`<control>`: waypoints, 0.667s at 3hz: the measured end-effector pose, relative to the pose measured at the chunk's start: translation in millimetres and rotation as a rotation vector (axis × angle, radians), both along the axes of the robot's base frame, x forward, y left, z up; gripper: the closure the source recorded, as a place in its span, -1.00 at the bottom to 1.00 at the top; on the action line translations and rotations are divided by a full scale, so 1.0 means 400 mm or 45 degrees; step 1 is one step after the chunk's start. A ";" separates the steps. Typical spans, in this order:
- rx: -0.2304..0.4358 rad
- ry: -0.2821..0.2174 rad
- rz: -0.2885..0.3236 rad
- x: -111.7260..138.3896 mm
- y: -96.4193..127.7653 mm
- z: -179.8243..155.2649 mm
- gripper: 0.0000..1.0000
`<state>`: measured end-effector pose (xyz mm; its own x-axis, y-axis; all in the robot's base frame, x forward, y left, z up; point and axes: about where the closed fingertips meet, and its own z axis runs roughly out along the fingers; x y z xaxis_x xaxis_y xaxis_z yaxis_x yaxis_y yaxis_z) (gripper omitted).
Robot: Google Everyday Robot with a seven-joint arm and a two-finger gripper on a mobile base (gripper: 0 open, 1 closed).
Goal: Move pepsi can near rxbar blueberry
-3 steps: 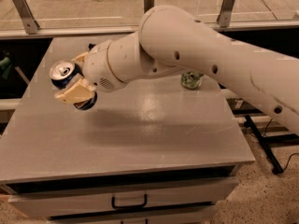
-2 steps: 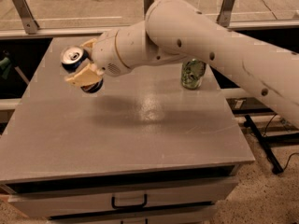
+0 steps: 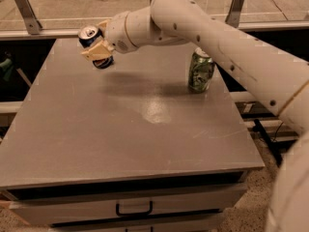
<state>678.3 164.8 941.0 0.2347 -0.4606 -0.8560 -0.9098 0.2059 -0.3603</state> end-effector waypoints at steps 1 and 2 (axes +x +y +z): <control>-0.001 0.019 -0.103 0.082 -0.038 -0.025 1.00; 0.003 0.046 -0.182 0.125 -0.074 -0.057 0.63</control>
Offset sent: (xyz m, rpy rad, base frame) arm 0.0706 -0.0533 -0.0356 0.0062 0.0572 -0.2239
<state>728.3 135.1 918.3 0.1358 -0.4854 -0.8637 -0.8836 0.3349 -0.3272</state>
